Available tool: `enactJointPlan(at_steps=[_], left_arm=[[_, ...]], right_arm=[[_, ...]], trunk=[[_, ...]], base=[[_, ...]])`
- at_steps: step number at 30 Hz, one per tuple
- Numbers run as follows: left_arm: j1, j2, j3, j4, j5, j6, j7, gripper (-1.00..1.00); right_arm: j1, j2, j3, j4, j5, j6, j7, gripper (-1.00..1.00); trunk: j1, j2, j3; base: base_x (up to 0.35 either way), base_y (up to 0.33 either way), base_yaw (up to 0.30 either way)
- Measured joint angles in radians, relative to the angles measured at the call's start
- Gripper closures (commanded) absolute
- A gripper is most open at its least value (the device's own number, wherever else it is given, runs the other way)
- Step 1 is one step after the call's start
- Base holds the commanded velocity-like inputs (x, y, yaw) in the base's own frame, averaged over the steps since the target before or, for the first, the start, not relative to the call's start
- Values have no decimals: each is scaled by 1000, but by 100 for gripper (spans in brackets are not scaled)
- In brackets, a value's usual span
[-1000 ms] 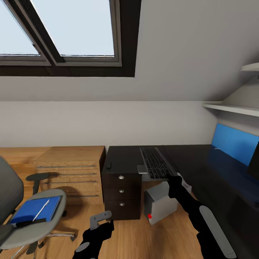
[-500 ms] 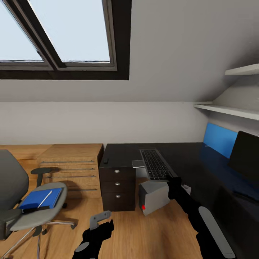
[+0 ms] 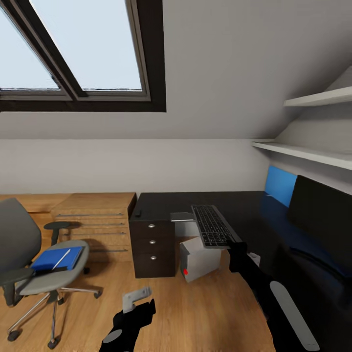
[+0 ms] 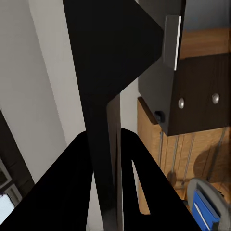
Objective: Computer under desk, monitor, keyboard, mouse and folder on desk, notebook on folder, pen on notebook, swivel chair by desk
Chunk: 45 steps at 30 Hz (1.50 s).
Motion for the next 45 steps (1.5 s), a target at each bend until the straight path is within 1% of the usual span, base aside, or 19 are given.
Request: enactJointPlan(at_steps=[17, 23, 31, 34, 36, 42, 45], left_arm=[[0, 0, 0, 0, 0, 0, -1, -100], [0, 0, 0, -1, 0, 0, -1, -100], [0, 0, -1, 0, 0, 0, -1, -100], [0, 0, -2, -1, 0, 0, -1, -100], [0, 0, -2, -1, 0, 0, -2, -100], [0, 1, 7, -4, 0, -1, -2, -100], [0, 1, 11, -4, 0, -1, -4, -100]], right_arm=[[0, 6, 5, 21, 0, -4, 4, 100], [0, 4, 3, 76, 1, -3, 4, 100], [0, 5, 6, 116, 5, -5, 5, 100], [0, 5, 5, 124, 6, -6, 6, 100], [-1, 4, 3, 128, 7, -6, 23, 100], [-2, 3, 2, 131, 7, -6, 34, 100], [-1, 2, 3, 160, 33, -6, 35, 100]], trunk=[[-65, 119, 53], [-88, 161, 72], [-119, 217, 97], [-119, 218, 97], [-119, 218, 97], [-120, 218, 97], [-120, 218, 97]], base=[[-277, -248, 0], [-248, -262, 0], [-221, -266, 0], [-216, -266, 0], [-171, -210, 0], [-30, -37, 0], [-1, -2, 0]])
